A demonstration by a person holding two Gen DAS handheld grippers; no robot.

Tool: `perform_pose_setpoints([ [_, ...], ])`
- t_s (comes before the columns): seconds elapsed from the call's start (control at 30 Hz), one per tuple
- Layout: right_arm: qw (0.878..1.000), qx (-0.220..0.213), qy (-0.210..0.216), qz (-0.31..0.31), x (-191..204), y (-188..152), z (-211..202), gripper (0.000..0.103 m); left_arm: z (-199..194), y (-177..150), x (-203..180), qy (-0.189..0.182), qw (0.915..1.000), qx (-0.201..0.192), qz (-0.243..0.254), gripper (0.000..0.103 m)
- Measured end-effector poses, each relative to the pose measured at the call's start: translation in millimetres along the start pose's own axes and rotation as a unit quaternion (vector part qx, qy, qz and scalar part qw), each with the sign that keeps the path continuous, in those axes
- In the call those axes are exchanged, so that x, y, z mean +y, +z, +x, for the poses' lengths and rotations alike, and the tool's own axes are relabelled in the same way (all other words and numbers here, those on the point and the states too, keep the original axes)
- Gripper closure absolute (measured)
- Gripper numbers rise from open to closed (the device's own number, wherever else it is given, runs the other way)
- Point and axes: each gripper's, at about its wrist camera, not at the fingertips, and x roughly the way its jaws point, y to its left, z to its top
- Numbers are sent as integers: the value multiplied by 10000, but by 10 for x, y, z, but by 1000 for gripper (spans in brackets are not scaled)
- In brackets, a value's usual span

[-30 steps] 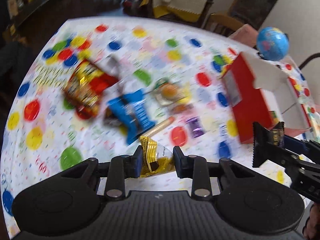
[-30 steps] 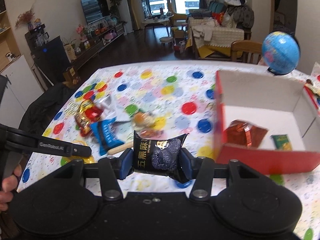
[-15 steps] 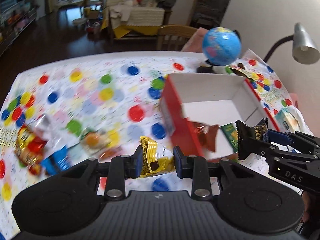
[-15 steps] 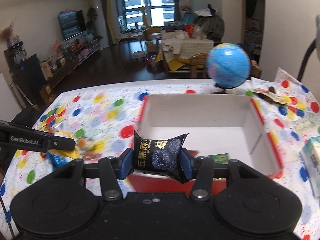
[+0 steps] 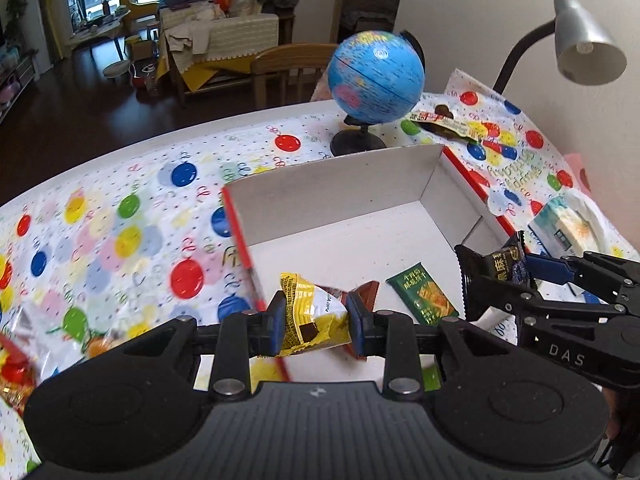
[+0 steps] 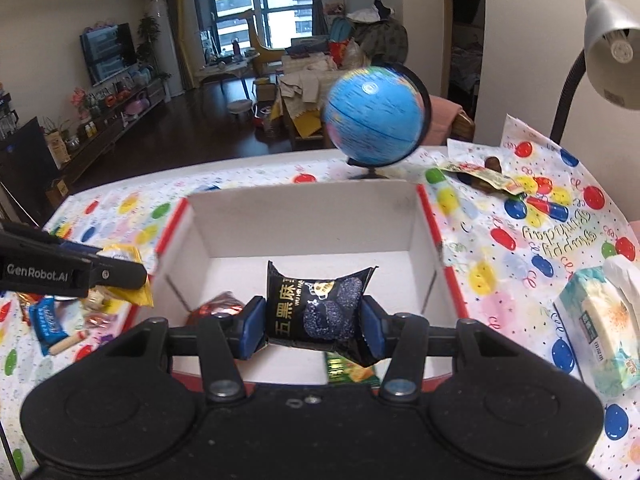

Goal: Organize snacks
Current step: 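Carry the yellow snack with the left tool while the right tool carries the black packet to the box, then drop the yellow snack into the box with the left tool while the right tool releases the black packet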

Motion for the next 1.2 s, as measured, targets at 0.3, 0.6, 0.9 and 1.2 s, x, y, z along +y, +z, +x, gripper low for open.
perform_pose_setpoints([
  [0.3, 9994, 318, -60, -105, -187, 11, 358, 54, 559, 214, -115, 121, 9993, 239, 273, 72],
  [0.6, 9976, 675, 75, -121, -237, -60, 672, 53, 1019, 265, -243, 136, 9957, 679, 617, 72],
  [0.9, 9960, 871, 183, -106, -239, -109, 786, 48, 1218, 305, -358, 76, 9923, 947, 798, 72],
  [1.2, 9964, 828, 156, -114, -247, -124, 718, 39, 1145, 303, -288, 104, 9942, 879, 617, 36],
])
